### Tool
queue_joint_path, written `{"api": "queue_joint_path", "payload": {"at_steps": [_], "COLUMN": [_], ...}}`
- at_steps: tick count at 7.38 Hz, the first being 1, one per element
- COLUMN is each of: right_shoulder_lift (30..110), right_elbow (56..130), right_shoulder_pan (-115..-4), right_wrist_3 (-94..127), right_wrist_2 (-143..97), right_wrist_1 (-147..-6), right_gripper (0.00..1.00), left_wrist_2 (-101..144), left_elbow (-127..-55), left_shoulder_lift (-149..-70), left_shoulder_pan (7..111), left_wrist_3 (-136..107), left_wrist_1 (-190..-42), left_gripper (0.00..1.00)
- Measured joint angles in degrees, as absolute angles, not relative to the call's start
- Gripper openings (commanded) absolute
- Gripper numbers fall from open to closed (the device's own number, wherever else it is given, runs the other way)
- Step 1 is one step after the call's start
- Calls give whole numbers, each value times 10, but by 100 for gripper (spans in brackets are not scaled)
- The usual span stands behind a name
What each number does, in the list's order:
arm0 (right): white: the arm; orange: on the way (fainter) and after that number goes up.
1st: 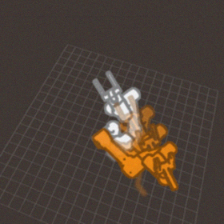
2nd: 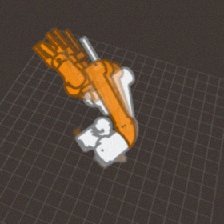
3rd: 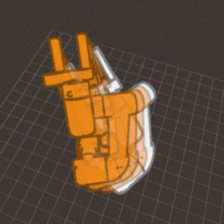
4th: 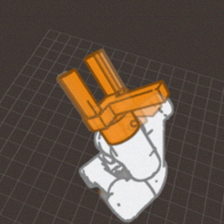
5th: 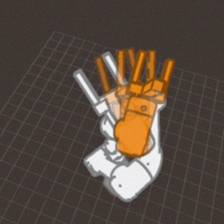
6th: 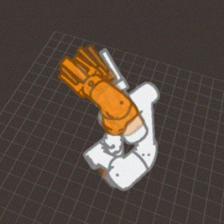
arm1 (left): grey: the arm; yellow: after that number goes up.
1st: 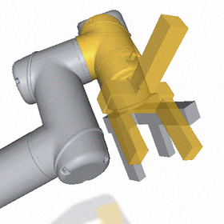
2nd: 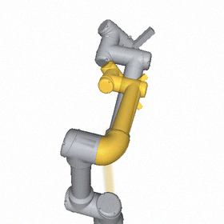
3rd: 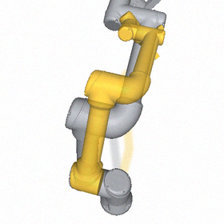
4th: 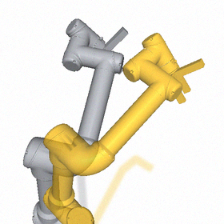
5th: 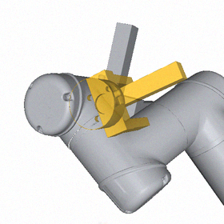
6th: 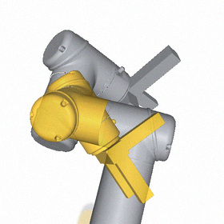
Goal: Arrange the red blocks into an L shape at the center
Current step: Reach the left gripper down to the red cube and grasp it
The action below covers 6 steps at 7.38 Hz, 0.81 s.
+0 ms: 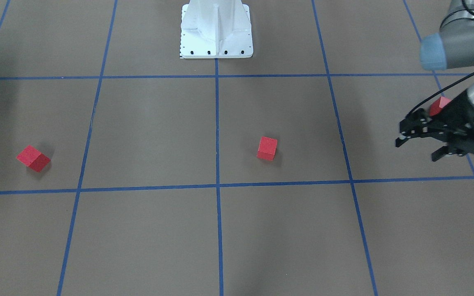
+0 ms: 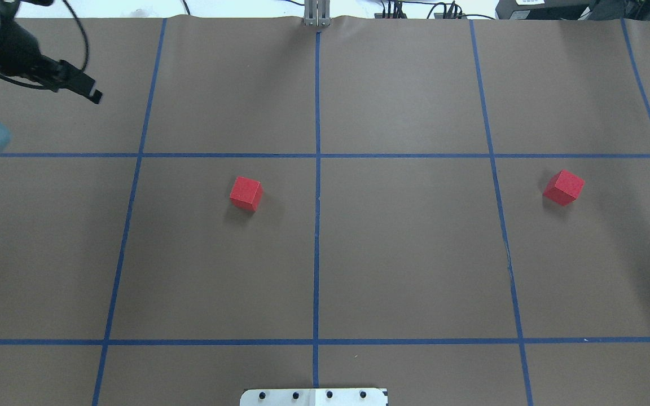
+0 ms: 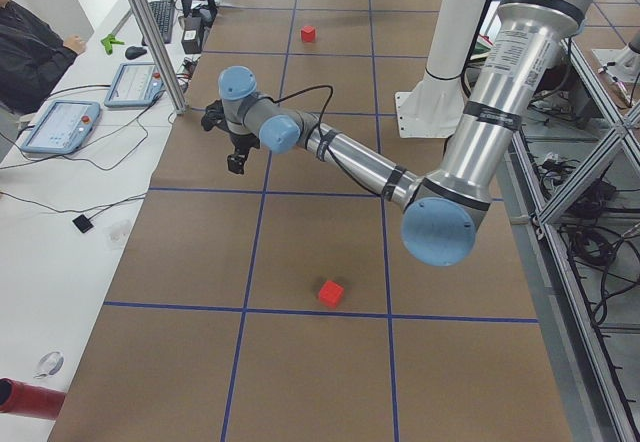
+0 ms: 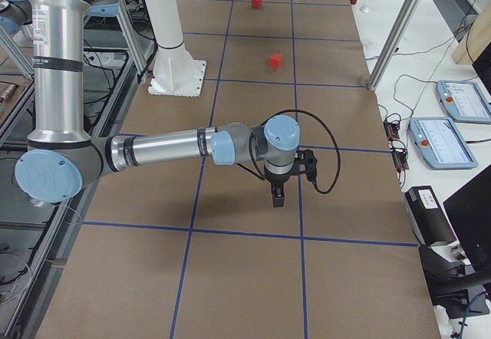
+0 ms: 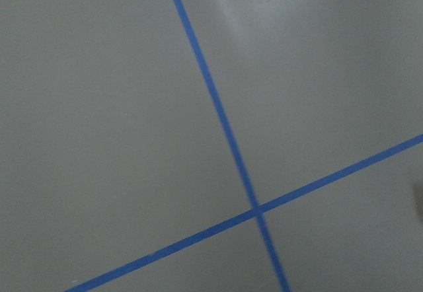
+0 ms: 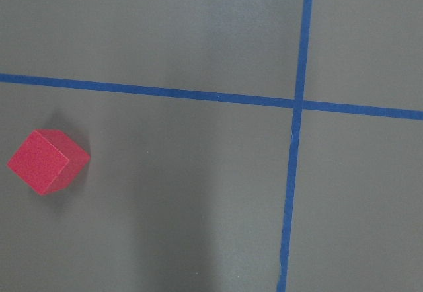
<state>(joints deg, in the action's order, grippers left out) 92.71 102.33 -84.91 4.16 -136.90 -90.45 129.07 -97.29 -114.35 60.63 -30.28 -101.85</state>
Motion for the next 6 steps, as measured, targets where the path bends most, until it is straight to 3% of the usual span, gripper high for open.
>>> {"api": "queue_joint_path", "payload": {"at_steps": [2, 6], "right_shoulder_lift": [924, 921], "right_elbow": [1007, 1002], "right_shoulder_pan": [-848, -847], "right_wrist_3": [42, 42], "right_wrist_2": [-1378, -1382], "right_wrist_1": [-892, -883], "right_gripper": [99, 99], "left_wrist_2": [1181, 1082], "left_elbow": [-970, -935], "left_shoulder_lift": [-1205, -1237], "left_shoulder_pan": [483, 374], "left_wrist_3": [-430, -497], "left_wrist_1": [-1025, -1076], "left_gripper": [100, 100]}}
